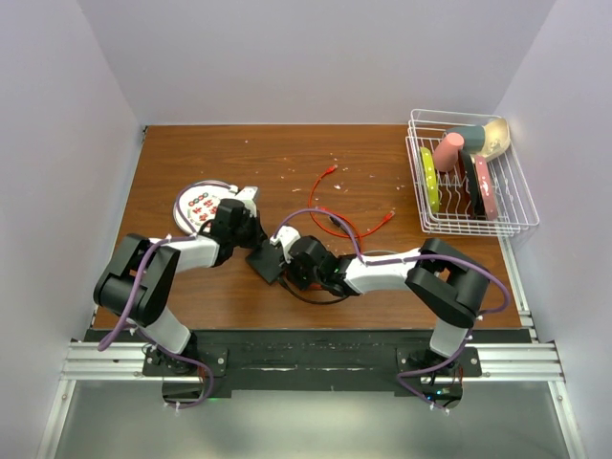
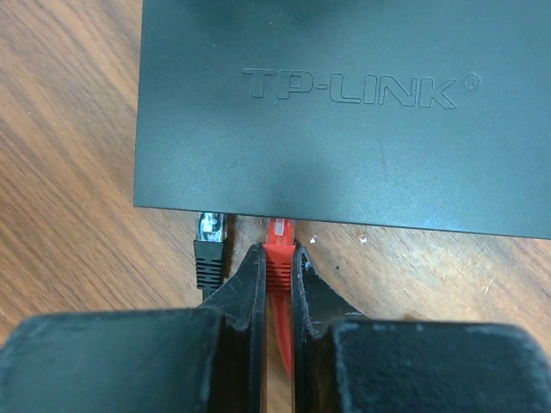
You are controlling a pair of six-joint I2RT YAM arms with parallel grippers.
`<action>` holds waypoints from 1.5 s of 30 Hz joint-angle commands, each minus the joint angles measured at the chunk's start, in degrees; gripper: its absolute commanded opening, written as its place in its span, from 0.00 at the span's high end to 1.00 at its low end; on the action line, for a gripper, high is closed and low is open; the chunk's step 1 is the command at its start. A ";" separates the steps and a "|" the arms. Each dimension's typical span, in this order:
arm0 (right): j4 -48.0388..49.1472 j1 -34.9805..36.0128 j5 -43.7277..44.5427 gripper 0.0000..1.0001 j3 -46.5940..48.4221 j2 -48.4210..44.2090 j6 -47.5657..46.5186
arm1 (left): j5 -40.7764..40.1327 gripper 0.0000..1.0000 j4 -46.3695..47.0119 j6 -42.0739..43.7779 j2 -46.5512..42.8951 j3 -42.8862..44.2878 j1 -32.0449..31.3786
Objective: Insert the plug into the switch port
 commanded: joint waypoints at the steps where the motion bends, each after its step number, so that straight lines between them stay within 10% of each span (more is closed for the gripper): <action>1: 7.60 -1.39 3.79 1.00 2.36 4.02 -1.85 | 17.05 1.00 -11.71 -3.29 1.62 -4.06 -6.91; 45: 38.73 -1.74 19.09 1.00 3.33 3.41 1.05 | 15.74 1.00 -10.92 -6.80 2.59 -7.31 -10.43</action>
